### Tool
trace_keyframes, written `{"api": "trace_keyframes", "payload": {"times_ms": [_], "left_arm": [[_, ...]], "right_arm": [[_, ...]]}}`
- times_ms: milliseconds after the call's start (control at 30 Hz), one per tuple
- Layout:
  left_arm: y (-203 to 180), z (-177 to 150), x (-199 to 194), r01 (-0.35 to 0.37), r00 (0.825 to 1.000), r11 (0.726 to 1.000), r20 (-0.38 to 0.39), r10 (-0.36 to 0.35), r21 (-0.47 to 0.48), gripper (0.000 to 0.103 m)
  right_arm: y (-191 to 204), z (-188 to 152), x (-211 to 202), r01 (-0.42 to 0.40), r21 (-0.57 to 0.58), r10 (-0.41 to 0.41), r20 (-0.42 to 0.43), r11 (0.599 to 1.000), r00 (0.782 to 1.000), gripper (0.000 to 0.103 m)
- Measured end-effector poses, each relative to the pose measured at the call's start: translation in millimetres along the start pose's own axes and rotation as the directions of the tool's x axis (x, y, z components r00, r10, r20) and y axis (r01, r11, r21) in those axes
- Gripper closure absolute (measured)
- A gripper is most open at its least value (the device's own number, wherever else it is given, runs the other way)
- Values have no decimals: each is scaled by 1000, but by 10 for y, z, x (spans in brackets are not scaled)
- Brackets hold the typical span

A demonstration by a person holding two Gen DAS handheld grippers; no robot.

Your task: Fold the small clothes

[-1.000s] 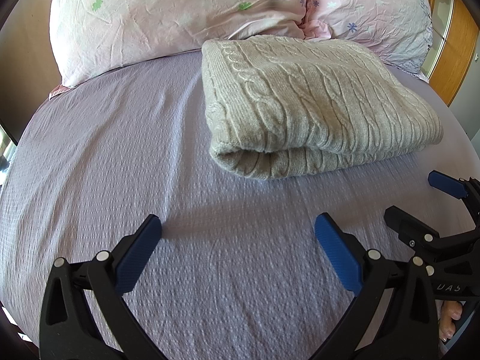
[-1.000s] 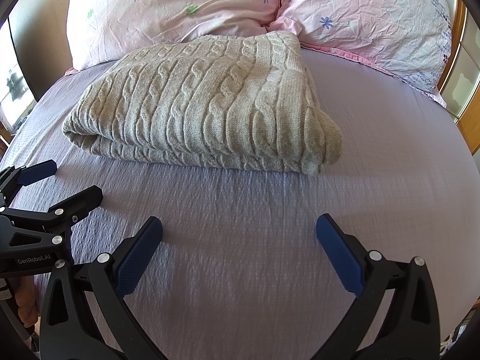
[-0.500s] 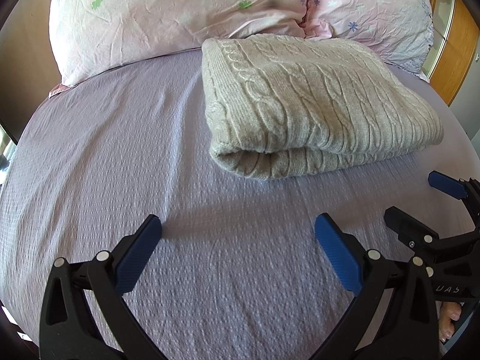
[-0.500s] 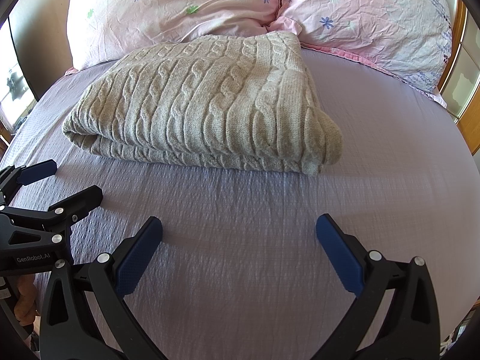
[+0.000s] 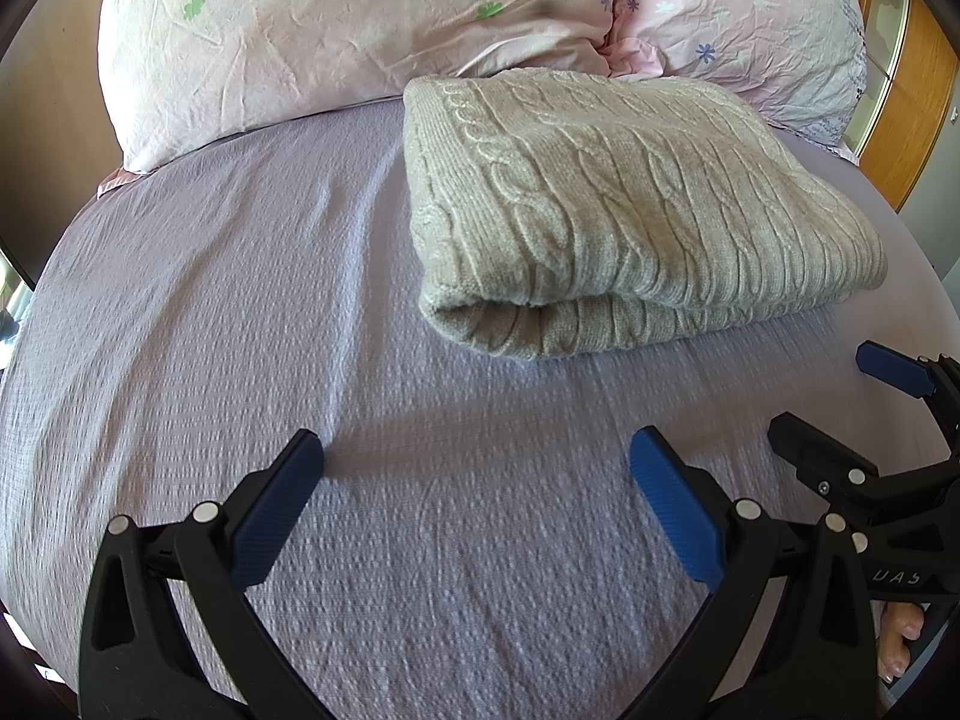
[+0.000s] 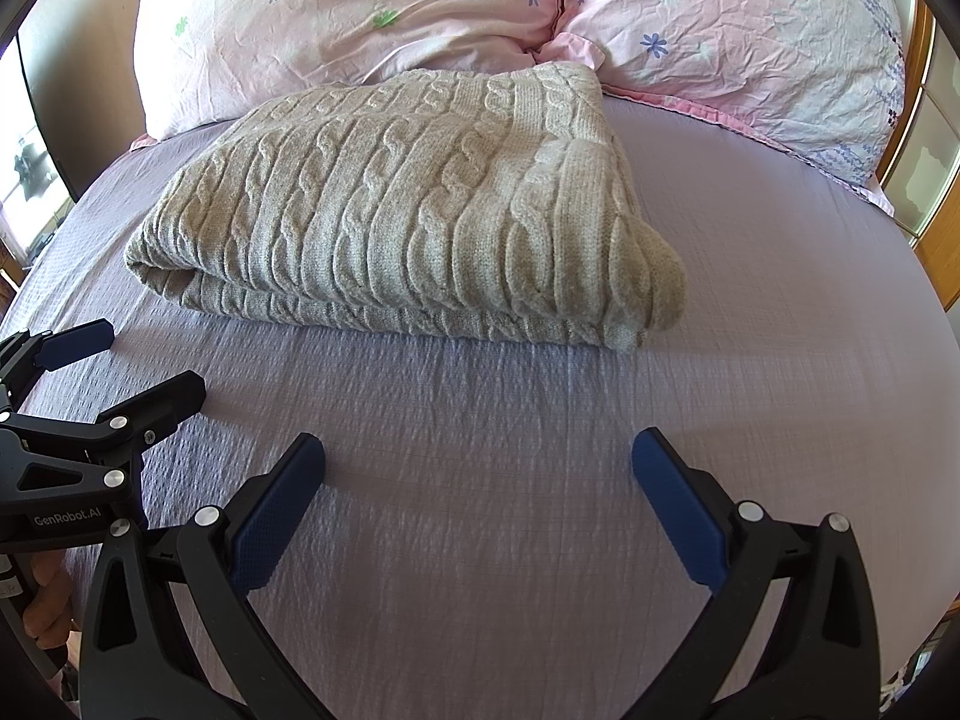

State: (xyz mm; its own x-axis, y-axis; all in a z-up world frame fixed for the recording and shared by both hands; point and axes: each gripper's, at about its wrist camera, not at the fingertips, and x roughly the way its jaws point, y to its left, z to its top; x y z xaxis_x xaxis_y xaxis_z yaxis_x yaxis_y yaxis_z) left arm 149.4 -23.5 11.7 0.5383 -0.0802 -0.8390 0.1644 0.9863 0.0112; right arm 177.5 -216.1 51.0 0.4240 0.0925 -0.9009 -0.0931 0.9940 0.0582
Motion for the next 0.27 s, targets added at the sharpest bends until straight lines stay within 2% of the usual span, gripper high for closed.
{"api": "trace_keyframes", "payload": {"times_ms": [267], "left_arm": [[-2,16,8,0,1000,1000,2,0,2,2]], "right_arm": [[-3,3,2,-1,-1,1,0,1000,1000,1]]}}
